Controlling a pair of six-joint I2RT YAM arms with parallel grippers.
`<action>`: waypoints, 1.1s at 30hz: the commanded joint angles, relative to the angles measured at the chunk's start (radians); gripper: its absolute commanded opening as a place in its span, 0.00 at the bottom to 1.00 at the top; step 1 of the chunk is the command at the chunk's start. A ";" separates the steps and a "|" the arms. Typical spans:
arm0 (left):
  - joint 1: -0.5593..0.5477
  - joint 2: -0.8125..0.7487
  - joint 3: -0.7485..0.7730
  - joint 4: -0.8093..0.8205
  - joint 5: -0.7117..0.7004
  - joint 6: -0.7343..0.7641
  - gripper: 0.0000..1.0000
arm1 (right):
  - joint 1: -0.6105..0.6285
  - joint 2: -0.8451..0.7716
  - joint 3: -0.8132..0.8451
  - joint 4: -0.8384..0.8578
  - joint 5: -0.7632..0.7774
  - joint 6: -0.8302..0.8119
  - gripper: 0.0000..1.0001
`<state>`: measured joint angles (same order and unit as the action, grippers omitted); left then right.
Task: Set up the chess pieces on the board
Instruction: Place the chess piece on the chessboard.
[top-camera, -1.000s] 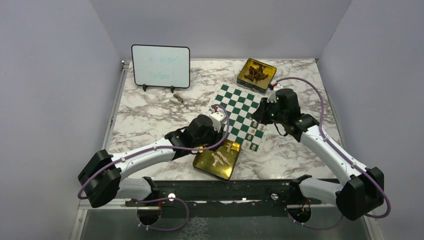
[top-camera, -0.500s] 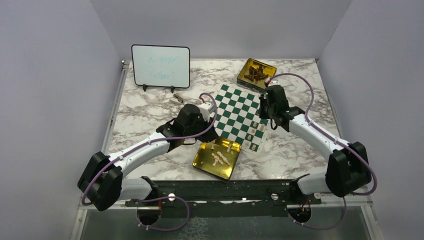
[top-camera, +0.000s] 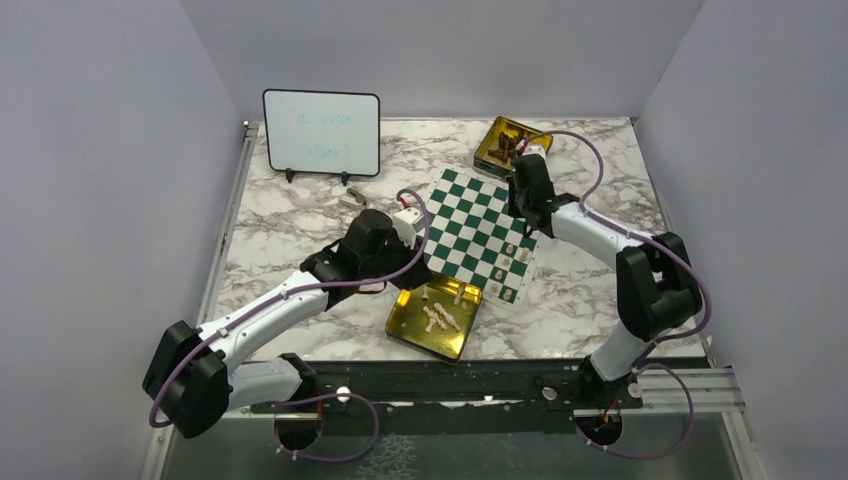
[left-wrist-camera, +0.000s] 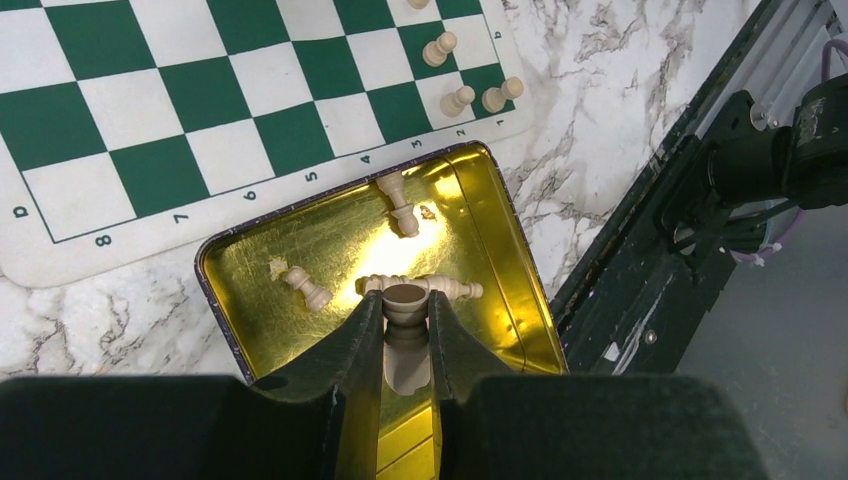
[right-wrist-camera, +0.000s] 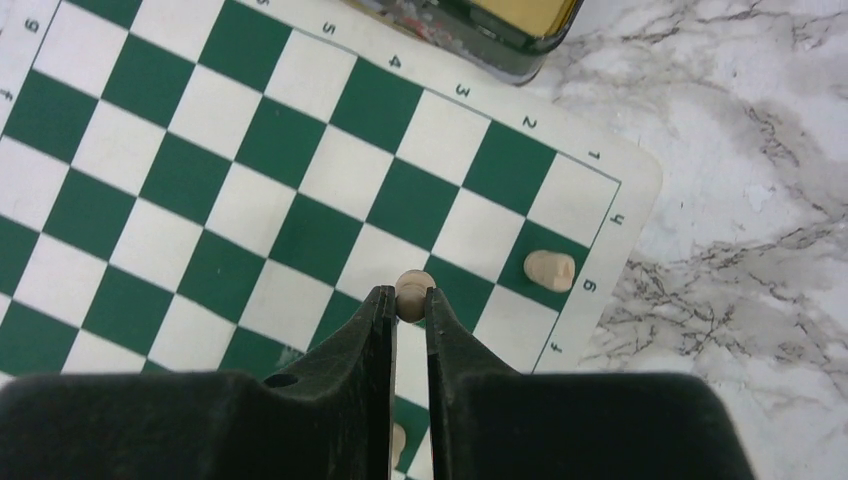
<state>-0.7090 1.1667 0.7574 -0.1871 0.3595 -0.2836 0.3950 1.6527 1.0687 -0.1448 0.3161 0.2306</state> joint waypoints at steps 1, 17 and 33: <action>0.000 -0.036 0.008 -0.014 0.037 0.029 0.15 | -0.024 0.065 0.073 0.057 0.045 0.007 0.18; 0.001 -0.061 0.005 -0.022 0.026 0.044 0.15 | -0.115 0.205 0.175 0.014 0.032 0.033 0.18; 0.001 -0.060 0.003 -0.023 0.015 0.043 0.15 | -0.153 0.252 0.188 0.026 -0.038 0.042 0.18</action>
<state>-0.7090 1.1229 0.7570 -0.2134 0.3702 -0.2493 0.2466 1.8801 1.2243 -0.1287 0.3069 0.2554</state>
